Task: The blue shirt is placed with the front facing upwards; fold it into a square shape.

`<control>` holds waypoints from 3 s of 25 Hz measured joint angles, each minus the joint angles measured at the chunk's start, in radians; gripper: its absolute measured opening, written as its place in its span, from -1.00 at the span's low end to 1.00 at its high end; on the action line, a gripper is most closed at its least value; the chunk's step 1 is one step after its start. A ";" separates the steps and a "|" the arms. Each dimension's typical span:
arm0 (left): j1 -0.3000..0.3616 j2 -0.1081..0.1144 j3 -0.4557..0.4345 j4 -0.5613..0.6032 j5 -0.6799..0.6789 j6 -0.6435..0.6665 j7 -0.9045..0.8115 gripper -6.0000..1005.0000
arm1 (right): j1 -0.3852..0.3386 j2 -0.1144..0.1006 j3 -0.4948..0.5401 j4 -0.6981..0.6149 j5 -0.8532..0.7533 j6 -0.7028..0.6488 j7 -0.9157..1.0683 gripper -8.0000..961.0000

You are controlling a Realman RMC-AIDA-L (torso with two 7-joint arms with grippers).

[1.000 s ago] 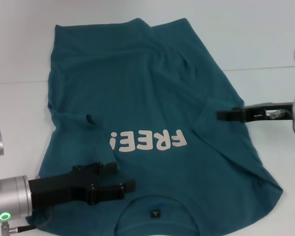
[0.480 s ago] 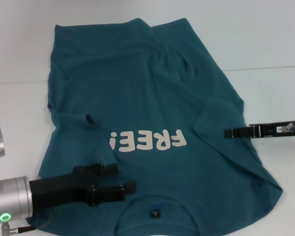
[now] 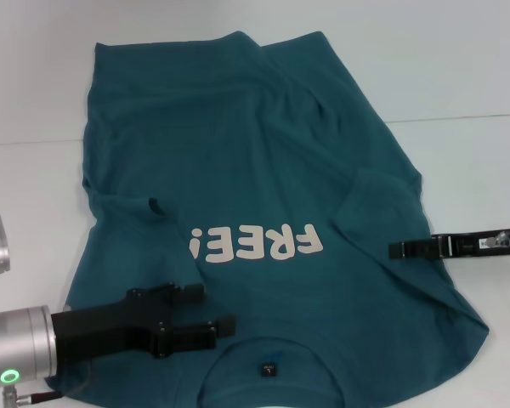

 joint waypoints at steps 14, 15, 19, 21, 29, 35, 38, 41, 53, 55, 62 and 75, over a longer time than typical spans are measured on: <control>0.004 0.000 -0.001 0.000 0.000 0.000 0.003 0.83 | -0.009 -0.006 0.036 0.002 0.007 0.007 -0.008 0.60; 0.004 0.000 -0.001 0.000 0.000 0.000 0.003 0.83 | -0.009 -0.007 0.037 0.004 0.006 0.007 -0.008 0.60; 0.005 -0.001 -0.001 0.000 -0.001 0.000 0.003 0.83 | -0.009 -0.002 0.033 0.010 0.003 0.007 -0.009 0.60; 0.005 -0.001 -0.001 0.000 -0.001 0.000 0.003 0.83 | -0.007 0.002 0.031 0.010 0.003 0.007 -0.010 0.60; 0.005 -0.001 -0.005 0.000 -0.001 0.000 0.004 0.83 | 0.001 0.013 0.029 0.011 0.005 0.003 -0.010 0.60; 0.004 0.000 -0.005 0.000 -0.001 0.000 0.004 0.83 | 0.001 0.020 0.029 0.012 0.006 0.000 -0.009 0.60; 0.004 0.000 -0.006 0.000 -0.001 0.000 0.006 0.83 | -0.003 0.021 0.035 0.011 0.011 -0.001 -0.010 0.60; 0.001 0.000 -0.006 0.000 0.000 0.000 0.008 0.83 | 0.000 0.023 0.034 0.012 0.014 -0.002 -0.010 0.60; -0.001 0.002 -0.007 0.000 -0.006 0.000 0.014 0.83 | 0.073 0.061 -0.006 0.045 0.019 -0.044 -0.038 0.59; -0.001 0.002 -0.007 0.000 -0.007 0.000 0.014 0.83 | 0.087 0.062 -0.027 0.058 0.020 -0.049 -0.038 0.59; -0.001 0.002 -0.006 0.000 -0.008 0.000 0.015 0.83 | 0.059 0.046 -0.025 0.051 0.094 -0.067 -0.058 0.60; 0.010 0.007 -0.012 0.007 0.022 0.015 -0.021 0.83 | -0.091 -0.002 0.090 -0.027 0.192 -0.200 -0.236 0.61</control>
